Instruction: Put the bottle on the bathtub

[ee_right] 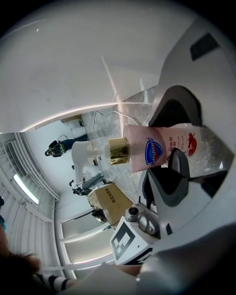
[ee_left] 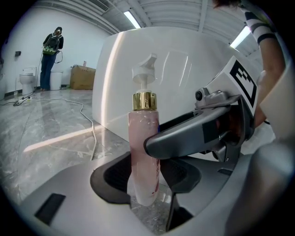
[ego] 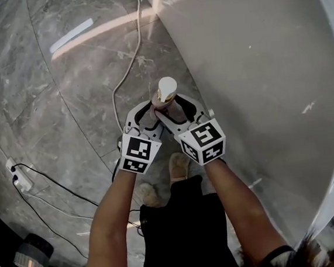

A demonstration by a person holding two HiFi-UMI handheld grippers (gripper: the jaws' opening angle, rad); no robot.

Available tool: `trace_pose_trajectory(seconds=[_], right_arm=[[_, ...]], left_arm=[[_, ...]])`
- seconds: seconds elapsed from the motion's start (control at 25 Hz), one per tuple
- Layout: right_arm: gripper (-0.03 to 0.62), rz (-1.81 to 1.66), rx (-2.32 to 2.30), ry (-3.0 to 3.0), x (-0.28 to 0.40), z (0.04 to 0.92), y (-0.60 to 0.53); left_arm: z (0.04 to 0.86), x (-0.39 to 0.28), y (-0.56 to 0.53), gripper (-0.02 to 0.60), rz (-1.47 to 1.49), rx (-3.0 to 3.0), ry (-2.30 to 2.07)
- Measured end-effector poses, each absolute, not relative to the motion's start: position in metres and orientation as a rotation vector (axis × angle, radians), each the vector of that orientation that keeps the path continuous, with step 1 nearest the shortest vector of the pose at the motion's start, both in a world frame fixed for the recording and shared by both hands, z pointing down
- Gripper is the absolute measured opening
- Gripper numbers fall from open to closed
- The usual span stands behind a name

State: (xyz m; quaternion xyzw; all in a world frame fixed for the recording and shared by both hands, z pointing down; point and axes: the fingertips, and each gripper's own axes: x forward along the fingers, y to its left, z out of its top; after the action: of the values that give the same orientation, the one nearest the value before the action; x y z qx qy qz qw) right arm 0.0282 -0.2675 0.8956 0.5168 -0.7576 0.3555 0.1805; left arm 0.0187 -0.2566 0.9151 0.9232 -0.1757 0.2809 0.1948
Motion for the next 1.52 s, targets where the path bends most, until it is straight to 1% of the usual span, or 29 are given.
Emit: trace_pose_trajectory(seconds=[0.16, 0.44, 0.76, 1.04, 1.52], right_arm=[[0.287, 0.892, 1.466, -2.153, 0.031, 0.904, -0.273], [0.287, 0.749, 1.498, -2.153, 0.037, 0.912, -0.278], [0.287, 0.798, 1.468, -2.134, 0.030, 0.932, -0.260], [0.287, 0.788, 1.464, -2.168, 0.024, 0.933, -0.257], [0.288, 0.827, 1.417, -2.150, 0.022, 0.933, -0.248]], left_arm=[[0.927, 0.021, -0.263, 0.203, 0.846, 2.662, -0.531], [0.939, 0.028, -0.271, 0.202, 0.859, 2.767, -0.574], [0.961, 0.021, -0.257, 0.202, 0.964, 2.800, -0.499], [0.963, 0.016, -0.254, 0.202, 0.940, 2.779, -0.502], [0.963, 0.013, -0.244, 0.204, 1.043, 2.750, -0.469]])
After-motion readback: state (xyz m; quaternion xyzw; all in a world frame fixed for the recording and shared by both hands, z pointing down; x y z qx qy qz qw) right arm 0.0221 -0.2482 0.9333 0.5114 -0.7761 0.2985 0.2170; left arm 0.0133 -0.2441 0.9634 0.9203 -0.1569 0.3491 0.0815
